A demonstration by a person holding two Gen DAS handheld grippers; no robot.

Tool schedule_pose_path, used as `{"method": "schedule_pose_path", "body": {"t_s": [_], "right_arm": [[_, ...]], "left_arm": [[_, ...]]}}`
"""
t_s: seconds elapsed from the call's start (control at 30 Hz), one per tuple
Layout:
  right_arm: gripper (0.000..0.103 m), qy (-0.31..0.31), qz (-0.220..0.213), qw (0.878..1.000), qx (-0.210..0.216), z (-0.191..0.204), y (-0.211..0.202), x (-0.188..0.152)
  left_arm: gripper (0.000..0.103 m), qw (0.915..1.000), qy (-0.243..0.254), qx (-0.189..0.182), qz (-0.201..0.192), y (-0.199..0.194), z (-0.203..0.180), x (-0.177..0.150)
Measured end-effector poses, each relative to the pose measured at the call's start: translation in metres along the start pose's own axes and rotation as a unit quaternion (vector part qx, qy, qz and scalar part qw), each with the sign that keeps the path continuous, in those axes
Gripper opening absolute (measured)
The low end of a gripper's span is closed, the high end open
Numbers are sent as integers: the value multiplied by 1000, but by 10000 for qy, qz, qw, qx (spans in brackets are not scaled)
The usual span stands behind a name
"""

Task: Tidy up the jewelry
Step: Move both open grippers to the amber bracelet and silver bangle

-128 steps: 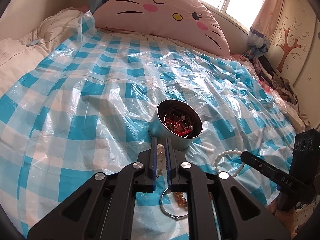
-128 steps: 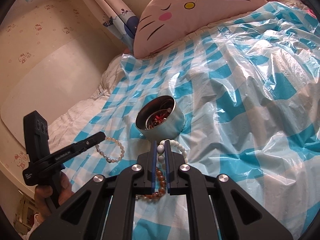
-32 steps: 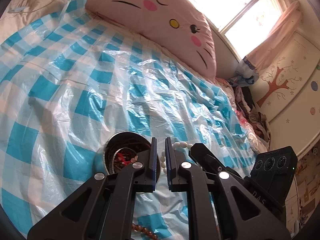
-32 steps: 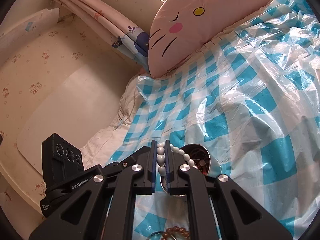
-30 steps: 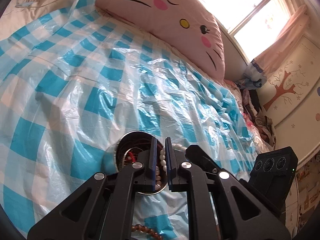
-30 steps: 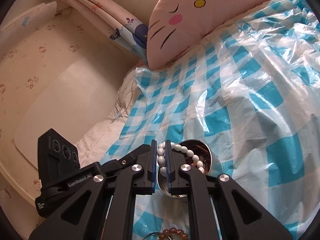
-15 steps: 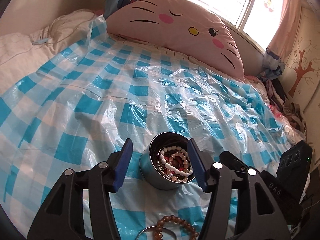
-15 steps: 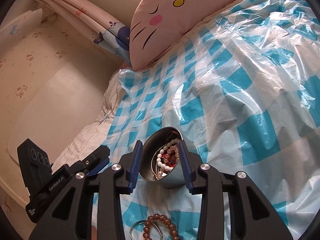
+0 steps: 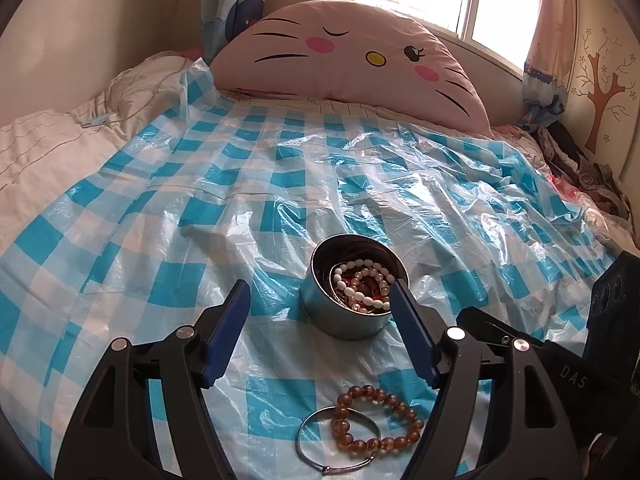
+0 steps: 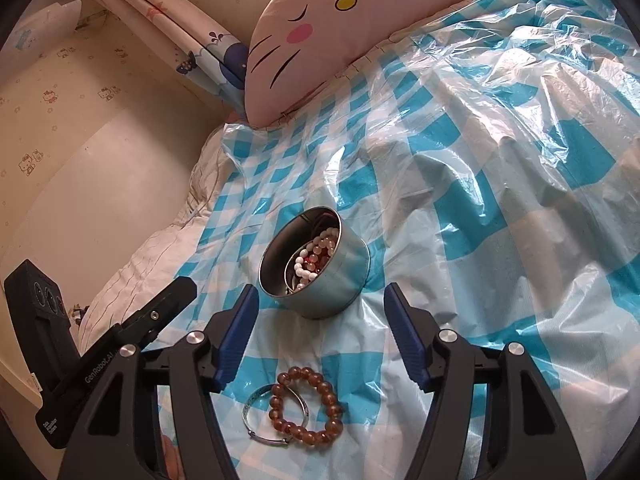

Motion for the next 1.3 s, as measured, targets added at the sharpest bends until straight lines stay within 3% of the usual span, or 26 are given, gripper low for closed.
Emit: {"method": "schedule_pose_path", "body": {"t_s": [0.37, 0.57, 0.73, 0.87, 1.0, 1.07, 1.2, 1.3], "right_arm": [[70, -229, -30, 9990, -389, 1, -10, -10], [75, -663, -64, 9946, -792, 9, -13, -15], [76, -1224, 388, 9855, -1114, 20, 4, -30], [76, -1867, 1002, 9625, -1692, 22, 25, -53], [76, -2592, 1511, 9250, -2331, 16, 47, -73], [80, -2684, 1476, 9180, -2520, 11, 46, -71], [80, -2452, 1443, 9206, -2675, -4, 32, -64], [84, -2563, 1440, 9112, -2886, -9, 19, -60]], "left_arm": [[71, 9999, 132, 81, 65, -17, 10, -16], [71, 9996, 80, 179, 196, -20, 29, -24], [71, 9977, 208, 204, 607, -13, 42, -39], [71, 9924, 799, 257, 896, -6, 34, -55], [71, 9861, 1240, 273, 1072, 0, 24, -65], [71, 9835, 1323, 272, 1200, 5, 21, -70], [71, 9761, 1593, 321, 1443, 14, 14, -80], [71, 9693, 1893, 398, 1521, 17, 6, -87]]}}
Point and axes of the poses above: each gripper's, at about its wrist camera, not at the fingertips, and y roughly the way its jaws point, z to its left, x to its top, the point moved 7 cm from there along y, roughly the way its jaws point, and after that the axes turned 1 degree about -z, right-handed, at the moved point
